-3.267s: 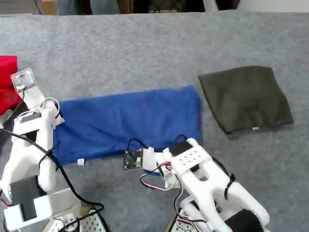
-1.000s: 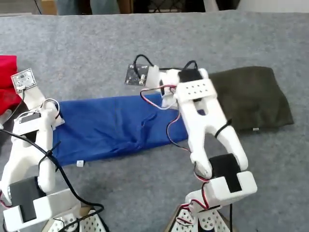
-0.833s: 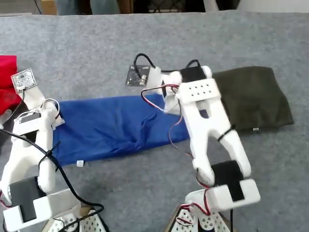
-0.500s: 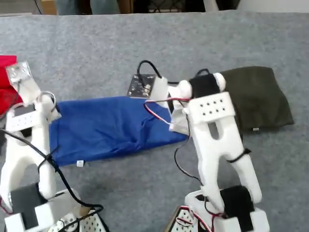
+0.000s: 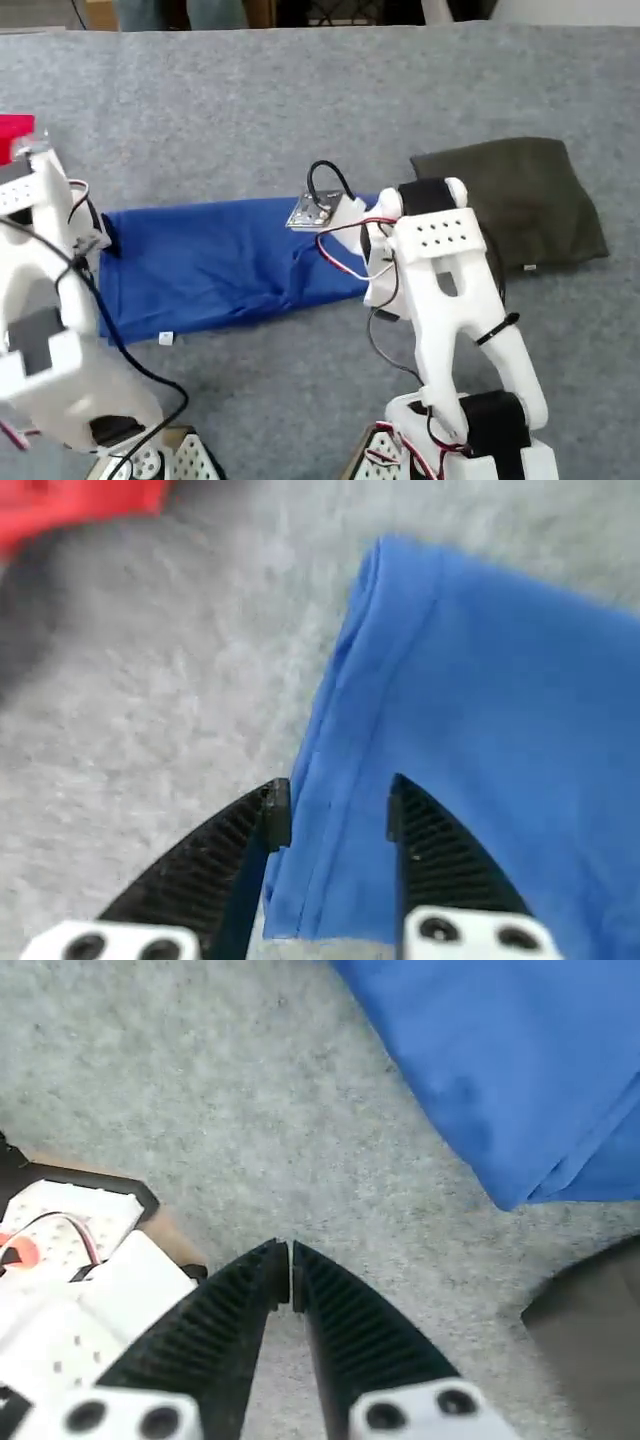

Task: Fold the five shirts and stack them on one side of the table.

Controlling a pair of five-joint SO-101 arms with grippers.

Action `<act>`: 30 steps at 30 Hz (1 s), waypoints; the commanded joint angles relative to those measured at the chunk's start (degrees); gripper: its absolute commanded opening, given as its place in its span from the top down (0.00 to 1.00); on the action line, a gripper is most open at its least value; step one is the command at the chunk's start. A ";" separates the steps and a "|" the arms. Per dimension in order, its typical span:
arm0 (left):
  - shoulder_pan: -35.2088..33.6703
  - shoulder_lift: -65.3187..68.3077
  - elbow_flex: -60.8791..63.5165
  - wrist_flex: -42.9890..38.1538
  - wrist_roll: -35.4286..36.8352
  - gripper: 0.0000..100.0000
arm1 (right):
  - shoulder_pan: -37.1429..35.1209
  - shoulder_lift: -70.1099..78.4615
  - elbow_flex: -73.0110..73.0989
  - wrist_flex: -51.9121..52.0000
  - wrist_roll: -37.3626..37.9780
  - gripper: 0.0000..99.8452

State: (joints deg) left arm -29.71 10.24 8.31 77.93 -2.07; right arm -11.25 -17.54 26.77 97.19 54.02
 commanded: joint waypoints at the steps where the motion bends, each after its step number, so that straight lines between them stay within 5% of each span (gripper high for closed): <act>1: -0.75 5.27 -6.64 1.23 -0.79 0.79 | 0.62 -1.89 0.13 -0.44 -0.70 0.99; 13: -0.75 20.40 -8.84 1.41 -1.05 0.80 | 0.53 -1.89 0.13 -0.35 -3.96 0.99; 19: 1.63 22.95 -10.59 2.46 -1.32 0.97 | 0.70 -2.24 -0.04 -0.18 -3.96 0.99; 23: 5.32 22.24 -9.54 2.64 -1.05 0.97 | 0.79 -2.24 -0.04 -0.18 -3.96 0.99; 30: 13.76 16.53 -21.67 15.47 -0.79 0.97 | 0.88 -2.33 -0.13 0.18 -6.59 0.99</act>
State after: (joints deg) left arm -20.31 30.46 -7.43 89.27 -3.03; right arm -11.34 -17.63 26.95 97.01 48.84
